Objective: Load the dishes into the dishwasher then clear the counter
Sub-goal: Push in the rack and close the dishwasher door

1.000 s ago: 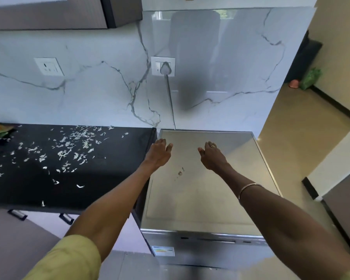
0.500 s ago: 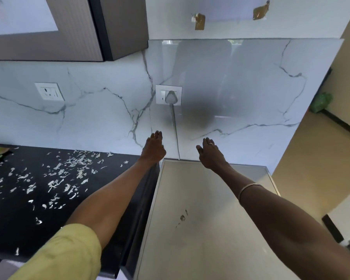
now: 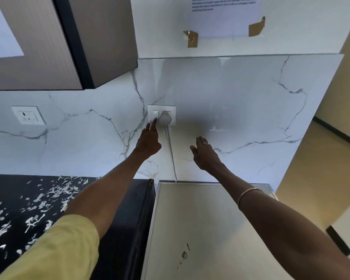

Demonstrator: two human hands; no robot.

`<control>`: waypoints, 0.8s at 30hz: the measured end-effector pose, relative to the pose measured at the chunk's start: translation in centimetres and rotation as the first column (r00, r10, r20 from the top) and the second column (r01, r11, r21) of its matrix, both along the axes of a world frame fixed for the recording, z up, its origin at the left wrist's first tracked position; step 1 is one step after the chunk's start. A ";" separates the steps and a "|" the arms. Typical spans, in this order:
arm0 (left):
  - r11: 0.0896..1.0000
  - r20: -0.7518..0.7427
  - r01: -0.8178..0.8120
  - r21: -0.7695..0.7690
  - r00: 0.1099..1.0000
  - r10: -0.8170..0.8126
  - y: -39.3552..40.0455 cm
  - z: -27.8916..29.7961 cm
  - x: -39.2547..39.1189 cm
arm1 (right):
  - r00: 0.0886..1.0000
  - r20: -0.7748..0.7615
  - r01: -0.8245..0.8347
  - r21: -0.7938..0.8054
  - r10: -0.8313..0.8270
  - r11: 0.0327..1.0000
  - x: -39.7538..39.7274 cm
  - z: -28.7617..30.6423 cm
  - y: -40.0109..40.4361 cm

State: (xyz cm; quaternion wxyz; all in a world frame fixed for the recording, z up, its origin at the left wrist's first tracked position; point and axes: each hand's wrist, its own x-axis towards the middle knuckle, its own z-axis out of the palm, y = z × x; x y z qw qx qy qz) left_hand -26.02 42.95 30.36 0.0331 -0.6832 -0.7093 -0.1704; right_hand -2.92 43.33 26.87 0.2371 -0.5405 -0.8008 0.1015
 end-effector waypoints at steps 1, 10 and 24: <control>1.000 -0.016 0.000 -0.004 1.000 0.000 0.6 0.1 0.0 | 1.000 -0.002 0.004 0.000 -0.004 1.000 -0.1 0.0 0.4; 0.989 -0.015 -0.083 -0.120 0.997 0.082 1.9 0.8 0.2 | 0.997 -0.028 0.075 -0.093 -0.078 0.993 1.2 -1.1 1.1; 0.989 0.077 0.090 -0.118 0.994 -0.081 -3.9 -2.2 0.5 | 0.993 -0.020 0.111 -0.114 -0.114 0.987 0.0 -0.9 -4.5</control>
